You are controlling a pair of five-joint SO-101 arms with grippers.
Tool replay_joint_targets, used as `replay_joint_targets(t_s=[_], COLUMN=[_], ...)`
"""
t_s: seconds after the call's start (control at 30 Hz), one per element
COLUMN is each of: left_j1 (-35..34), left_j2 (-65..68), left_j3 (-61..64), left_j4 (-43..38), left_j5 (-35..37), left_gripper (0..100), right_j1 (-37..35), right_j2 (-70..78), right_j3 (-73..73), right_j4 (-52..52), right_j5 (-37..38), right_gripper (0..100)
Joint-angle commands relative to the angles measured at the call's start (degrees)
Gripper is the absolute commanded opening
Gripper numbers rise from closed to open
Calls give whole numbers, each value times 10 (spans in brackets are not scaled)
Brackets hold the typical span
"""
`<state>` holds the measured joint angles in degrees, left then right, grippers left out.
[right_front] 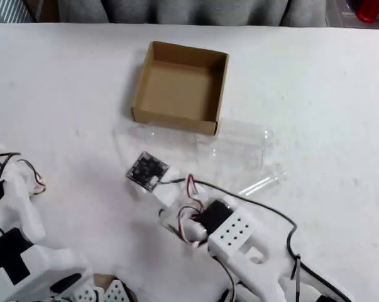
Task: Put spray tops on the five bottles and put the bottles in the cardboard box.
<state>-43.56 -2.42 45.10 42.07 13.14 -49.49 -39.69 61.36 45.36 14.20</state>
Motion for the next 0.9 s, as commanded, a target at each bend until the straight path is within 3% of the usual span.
replay_joint_targets(t_s=[0.0, 0.1, 0.33, 0.5, 0.6, 0.7, 0.87], left_j1=[-3, -4, -4, -4, -4, -4, -5], left_j2=[0, 0, 0, 0, 0, 0, 2], left_j3=[-32, -32, -31, -31, -31, -31, -33], left_j4=[5, 5, 5, 5, 5, 5, 4], left_j5=[-2, -2, -2, -2, -2, -2, -1], left_gripper=[68, 68, 68, 68, 68, 68, 68], right_j1=[-4, -7, -8, -7, -18, -80, -257], right_j2=[-14, -14, -17, -21, -36, -67, -101], right_j3=[-8, 0, 1, -5, -30, -39, 4], right_j4=[-33, -40, -35, -22, 40, 102, 127], right_j5=[-8, -8, -11, -9, -13, -9, -8], right_gripper=[19, 41, 238, 244, 244, 243, 243])
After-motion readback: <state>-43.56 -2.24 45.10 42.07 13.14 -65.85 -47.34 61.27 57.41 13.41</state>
